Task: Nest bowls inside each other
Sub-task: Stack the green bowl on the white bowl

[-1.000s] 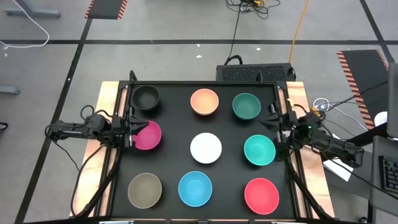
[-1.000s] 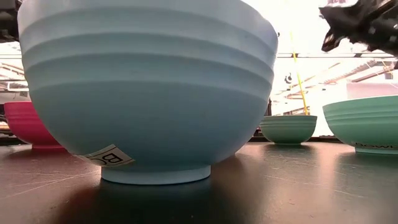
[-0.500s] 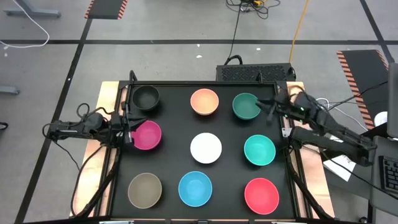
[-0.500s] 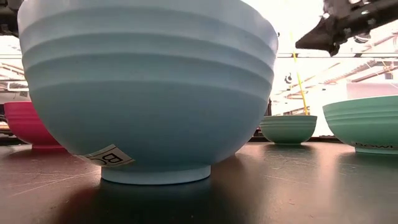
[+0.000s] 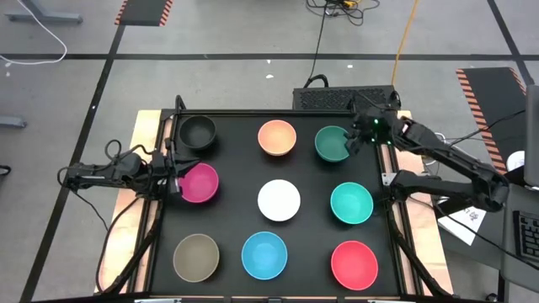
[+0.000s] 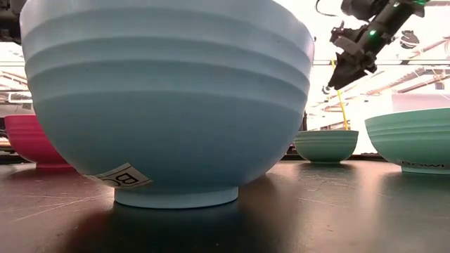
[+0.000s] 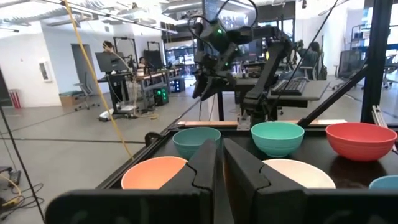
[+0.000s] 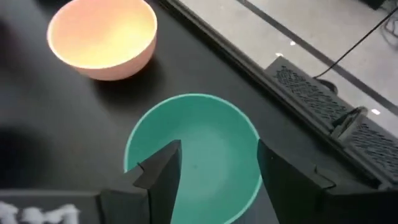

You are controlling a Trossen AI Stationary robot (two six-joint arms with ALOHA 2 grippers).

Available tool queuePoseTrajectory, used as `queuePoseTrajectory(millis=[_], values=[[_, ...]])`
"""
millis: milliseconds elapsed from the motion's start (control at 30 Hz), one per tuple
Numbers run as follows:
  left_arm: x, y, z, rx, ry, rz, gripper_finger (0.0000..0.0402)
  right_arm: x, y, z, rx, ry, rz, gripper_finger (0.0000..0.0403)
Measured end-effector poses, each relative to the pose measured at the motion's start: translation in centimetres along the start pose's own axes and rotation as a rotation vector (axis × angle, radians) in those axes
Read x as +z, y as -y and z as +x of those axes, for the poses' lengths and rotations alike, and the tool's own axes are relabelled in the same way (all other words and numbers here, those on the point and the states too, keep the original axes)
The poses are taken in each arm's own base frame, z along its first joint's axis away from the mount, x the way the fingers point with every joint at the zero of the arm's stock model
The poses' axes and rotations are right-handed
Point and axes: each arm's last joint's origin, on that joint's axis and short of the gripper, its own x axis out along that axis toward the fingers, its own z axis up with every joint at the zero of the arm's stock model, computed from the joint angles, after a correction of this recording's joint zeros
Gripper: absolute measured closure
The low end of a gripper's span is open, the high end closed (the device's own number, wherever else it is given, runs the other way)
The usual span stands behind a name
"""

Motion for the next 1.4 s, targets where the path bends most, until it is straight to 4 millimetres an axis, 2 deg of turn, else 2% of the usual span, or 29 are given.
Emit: queuePoseTrajectory(millis=[233, 433, 567, 867, 1400], values=[[0.0, 0.0, 0.0, -0.004, -0.002, -0.004, 0.037, 0.6, 1.6, 0.1, -0.069, -0.017, 0.063, 0.0195], [0.0, 0.0, 0.0, -0.005, -0.005, -0.003, 0.037, -0.2, 2.4, 0.8, -0.078, -0.135, 0.097, 0.0195], [0.0, 0.0, 0.0, -0.005, -0.002, -0.002, 0.037, -0.3, 2.6, 1.8, -0.012, -0.191, 0.1, 0.0195], [0.0, 0.0, 0.0, -0.006, 0.0, -0.002, 0.037, -0.7, 2.7, 3.9, 0.004, -0.318, 0.083, 0.0195], [-0.1, 0.0, 0.0, -0.008, -0.004, -0.005, 0.0371, -0.5, 2.8, 6.6, 0.007, -0.414, 0.067, 0.0195]])
